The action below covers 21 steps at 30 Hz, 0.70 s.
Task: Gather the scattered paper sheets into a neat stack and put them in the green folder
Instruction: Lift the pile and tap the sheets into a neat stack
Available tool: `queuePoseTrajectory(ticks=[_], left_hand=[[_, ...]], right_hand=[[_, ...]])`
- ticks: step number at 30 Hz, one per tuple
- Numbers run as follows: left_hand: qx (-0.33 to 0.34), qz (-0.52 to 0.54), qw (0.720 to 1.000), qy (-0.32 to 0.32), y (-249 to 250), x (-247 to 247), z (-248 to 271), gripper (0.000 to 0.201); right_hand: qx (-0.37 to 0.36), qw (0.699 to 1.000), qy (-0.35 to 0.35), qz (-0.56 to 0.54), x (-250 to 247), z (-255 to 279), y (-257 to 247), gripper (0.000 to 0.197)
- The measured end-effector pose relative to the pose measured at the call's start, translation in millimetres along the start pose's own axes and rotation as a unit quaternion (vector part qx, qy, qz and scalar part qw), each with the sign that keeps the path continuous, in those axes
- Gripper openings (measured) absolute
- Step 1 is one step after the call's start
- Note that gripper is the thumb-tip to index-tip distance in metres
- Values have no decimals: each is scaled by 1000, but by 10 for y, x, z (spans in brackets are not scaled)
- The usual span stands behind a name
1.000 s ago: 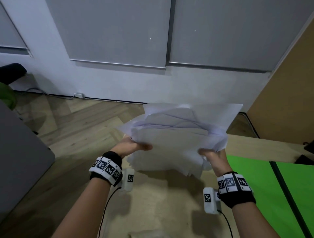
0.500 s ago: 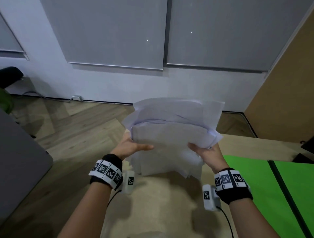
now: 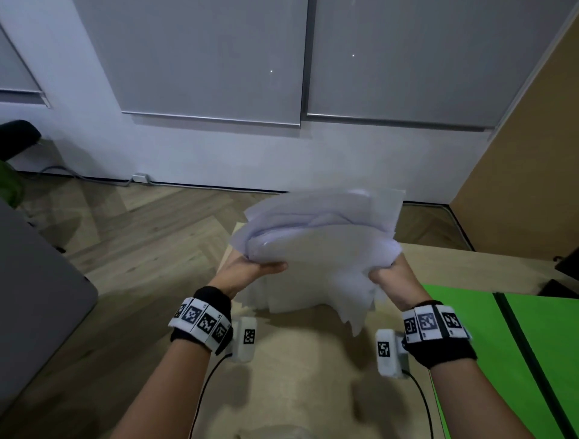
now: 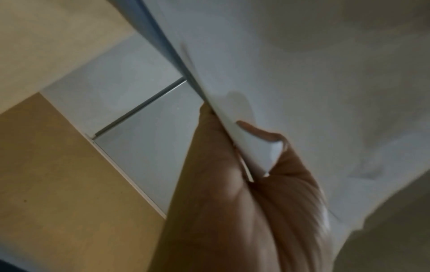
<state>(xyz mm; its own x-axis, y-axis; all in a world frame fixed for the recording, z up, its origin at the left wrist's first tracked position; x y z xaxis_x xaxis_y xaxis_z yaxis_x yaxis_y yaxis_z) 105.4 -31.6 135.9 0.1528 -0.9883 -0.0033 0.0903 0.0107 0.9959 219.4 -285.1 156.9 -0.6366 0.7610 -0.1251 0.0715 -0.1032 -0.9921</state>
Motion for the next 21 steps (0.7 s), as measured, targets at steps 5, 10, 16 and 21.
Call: queuePoseTrajectory(ticks=[5, 10, 16, 21], left_hand=[[4, -9, 999, 39, 31, 30, -150, 45], [10, -10, 999, 46, 25, 46, -206, 39], [16, 0, 999, 52, 33, 51, -209, 38], [17, -10, 999, 25, 39, 62, -210, 49]], right_hand=[[94, 984, 73, 133, -271, -149, 289, 54], [239, 919, 166, 266, -491, -67, 469, 13], [136, 962, 127, 202, -429, 10, 165, 20], [78, 974, 131, 169, -375, -10, 213, 21]])
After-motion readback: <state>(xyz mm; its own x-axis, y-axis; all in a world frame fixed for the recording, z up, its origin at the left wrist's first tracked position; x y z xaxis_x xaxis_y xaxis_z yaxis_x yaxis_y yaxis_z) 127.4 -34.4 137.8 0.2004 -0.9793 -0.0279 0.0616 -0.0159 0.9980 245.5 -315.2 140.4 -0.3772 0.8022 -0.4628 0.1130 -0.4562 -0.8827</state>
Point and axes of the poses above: each hand's wrist, its own z-axis away from the middle knuckle, its own x-axis out of the palm, y = z × x, the point moved 1 cm from there along -z, towards the middle knuckle, and after that the axes turned 13 degrees about -y, right-handed, at the moved point
